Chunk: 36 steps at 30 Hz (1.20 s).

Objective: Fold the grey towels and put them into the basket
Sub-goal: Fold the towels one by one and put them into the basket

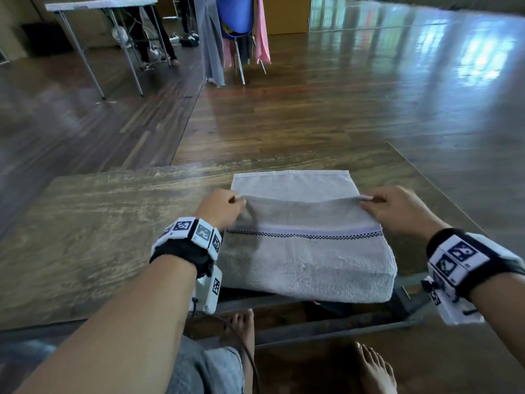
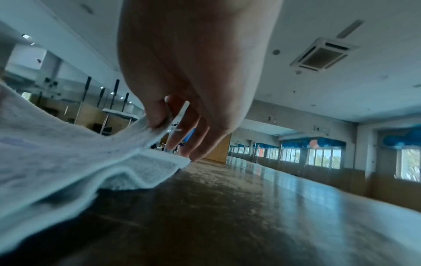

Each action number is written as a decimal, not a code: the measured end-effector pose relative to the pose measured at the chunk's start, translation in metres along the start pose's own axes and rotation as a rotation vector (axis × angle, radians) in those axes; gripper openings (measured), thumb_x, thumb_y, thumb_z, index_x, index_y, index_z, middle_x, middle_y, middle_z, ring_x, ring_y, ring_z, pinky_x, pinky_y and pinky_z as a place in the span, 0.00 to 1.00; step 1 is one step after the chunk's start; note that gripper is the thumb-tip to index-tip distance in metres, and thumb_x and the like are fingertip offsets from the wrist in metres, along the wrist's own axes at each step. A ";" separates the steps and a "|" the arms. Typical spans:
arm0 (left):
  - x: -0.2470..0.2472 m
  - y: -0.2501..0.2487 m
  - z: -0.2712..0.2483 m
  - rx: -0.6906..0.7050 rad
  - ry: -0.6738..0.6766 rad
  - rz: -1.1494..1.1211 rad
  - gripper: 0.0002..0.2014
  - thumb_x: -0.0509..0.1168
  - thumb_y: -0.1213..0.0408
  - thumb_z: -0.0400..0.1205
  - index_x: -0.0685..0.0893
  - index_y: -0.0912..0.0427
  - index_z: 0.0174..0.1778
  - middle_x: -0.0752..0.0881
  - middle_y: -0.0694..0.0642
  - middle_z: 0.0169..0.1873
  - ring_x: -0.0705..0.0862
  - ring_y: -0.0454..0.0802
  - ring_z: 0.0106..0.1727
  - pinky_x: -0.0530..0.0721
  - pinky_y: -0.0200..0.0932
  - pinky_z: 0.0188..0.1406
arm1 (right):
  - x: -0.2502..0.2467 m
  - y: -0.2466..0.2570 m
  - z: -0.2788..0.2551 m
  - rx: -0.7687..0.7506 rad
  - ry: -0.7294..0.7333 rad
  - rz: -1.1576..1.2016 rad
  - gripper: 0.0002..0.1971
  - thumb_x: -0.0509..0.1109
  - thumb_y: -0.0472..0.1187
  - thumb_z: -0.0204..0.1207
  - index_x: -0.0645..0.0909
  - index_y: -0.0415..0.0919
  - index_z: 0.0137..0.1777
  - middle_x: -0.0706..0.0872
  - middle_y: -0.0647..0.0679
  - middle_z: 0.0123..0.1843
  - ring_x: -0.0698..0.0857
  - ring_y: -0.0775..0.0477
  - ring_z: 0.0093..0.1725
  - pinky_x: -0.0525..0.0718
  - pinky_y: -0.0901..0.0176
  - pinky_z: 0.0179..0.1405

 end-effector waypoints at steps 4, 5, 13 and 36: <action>-0.004 -0.003 0.002 -0.056 0.193 0.085 0.17 0.64 0.64 0.82 0.73 0.60 0.26 0.71 0.56 0.25 0.69 0.53 0.28 0.67 0.44 0.32 | 0.001 -0.006 0.008 0.023 0.317 -0.234 0.14 0.68 0.49 0.72 0.82 0.38 0.35 0.82 0.53 0.24 0.81 0.47 0.29 0.78 0.54 0.32; -0.007 -0.007 0.003 -0.078 0.247 0.114 0.18 0.64 0.65 0.80 0.68 0.58 0.25 0.70 0.57 0.27 0.69 0.53 0.31 0.69 0.46 0.34 | -0.006 -0.007 0.009 0.046 0.370 -0.216 0.15 0.67 0.51 0.67 0.80 0.37 0.33 0.80 0.53 0.23 0.80 0.50 0.27 0.75 0.55 0.29; -0.029 0.002 0.023 -0.030 -0.055 -0.055 0.20 0.64 0.63 0.80 0.70 0.59 0.22 0.76 0.58 0.22 0.76 0.55 0.26 0.72 0.41 0.28 | -0.025 -0.016 0.022 0.088 0.176 -0.005 0.19 0.72 0.48 0.80 0.84 0.39 0.29 0.88 0.47 0.25 0.87 0.43 0.28 0.79 0.53 0.33; 0.021 -0.107 0.010 0.617 -0.045 -0.115 0.15 0.69 0.51 0.83 0.84 0.55 0.60 0.83 0.52 0.52 0.82 0.46 0.49 0.77 0.35 0.43 | 0.003 0.058 0.030 0.016 -0.128 0.198 0.12 0.75 0.29 0.70 0.85 0.48 0.45 0.88 0.55 0.38 0.83 0.61 0.35 0.75 0.76 0.31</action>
Point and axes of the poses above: each hand's wrist, its own z-axis towards the middle knuckle, its own x-axis out of the palm, y = z × x, the point moved 3 cm from there along z, towards the middle knuckle
